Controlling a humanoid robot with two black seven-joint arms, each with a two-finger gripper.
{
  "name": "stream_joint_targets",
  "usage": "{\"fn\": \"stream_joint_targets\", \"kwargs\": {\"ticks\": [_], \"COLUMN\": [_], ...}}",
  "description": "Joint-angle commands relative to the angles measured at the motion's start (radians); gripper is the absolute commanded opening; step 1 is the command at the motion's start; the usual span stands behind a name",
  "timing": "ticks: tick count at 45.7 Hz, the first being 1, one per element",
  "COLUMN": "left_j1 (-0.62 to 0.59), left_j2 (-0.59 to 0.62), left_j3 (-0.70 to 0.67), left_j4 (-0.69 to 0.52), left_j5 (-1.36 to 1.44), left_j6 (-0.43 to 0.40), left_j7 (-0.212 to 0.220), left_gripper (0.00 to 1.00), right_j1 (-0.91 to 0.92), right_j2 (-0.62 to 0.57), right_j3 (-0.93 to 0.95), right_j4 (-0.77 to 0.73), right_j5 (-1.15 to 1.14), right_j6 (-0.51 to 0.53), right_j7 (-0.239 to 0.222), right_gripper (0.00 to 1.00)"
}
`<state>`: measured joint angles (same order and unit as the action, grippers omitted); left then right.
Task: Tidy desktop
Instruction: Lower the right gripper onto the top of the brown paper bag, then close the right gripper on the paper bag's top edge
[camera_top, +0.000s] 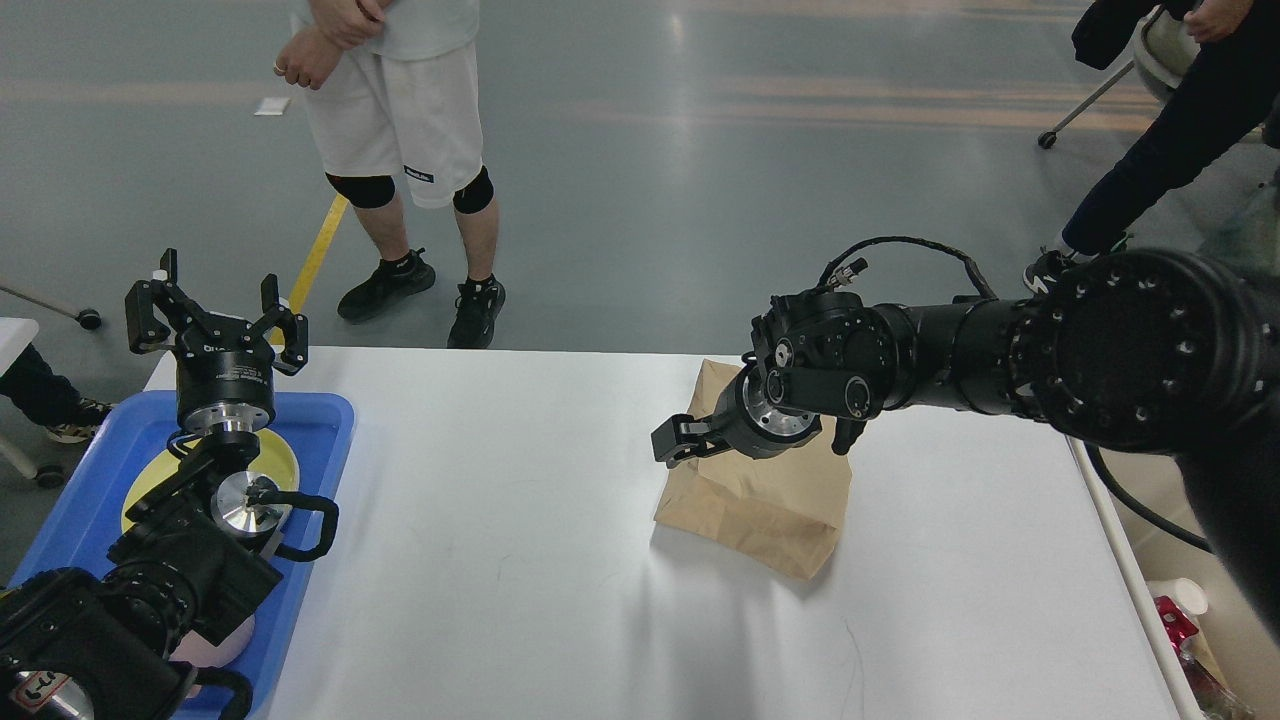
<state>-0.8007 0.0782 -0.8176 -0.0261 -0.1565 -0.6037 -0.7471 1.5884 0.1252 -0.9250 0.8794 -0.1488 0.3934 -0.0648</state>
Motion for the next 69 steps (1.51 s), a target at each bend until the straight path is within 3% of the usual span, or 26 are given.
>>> {"fn": "stream_joint_targets", "kwargs": {"ticks": [1,25,58,69], "left_j1": [0.000,0.000,0.000,0.000], "left_j2": [0.000,0.000,0.000,0.000], "left_j3": [0.000,0.000,0.000,0.000], "left_j4": [0.000,0.000,0.000,0.000], "left_j5": [0.000,0.000,0.000,0.000], "left_j6": [-0.001,-0.001,-0.001,-0.001], "left_j7": [0.000,0.000,0.000,0.000], "left_gripper": [0.96,0.96,0.96,0.96], "right_j1": [-0.018,-0.114,-0.130,-0.122], "right_j2": [0.007,0.051,0.051,0.053], "right_j3": [0.005,0.018,0.020,0.020], "right_j4": [-0.023,-0.111,-0.114,-0.103], "right_j5": [0.000,0.000,0.005,0.005], "right_j6": [-0.007,-0.018,-0.024,-0.019], "right_j7": [0.000,-0.001,-0.001,-0.003], "right_gripper": [1.00,1.00,1.00,0.71]}}
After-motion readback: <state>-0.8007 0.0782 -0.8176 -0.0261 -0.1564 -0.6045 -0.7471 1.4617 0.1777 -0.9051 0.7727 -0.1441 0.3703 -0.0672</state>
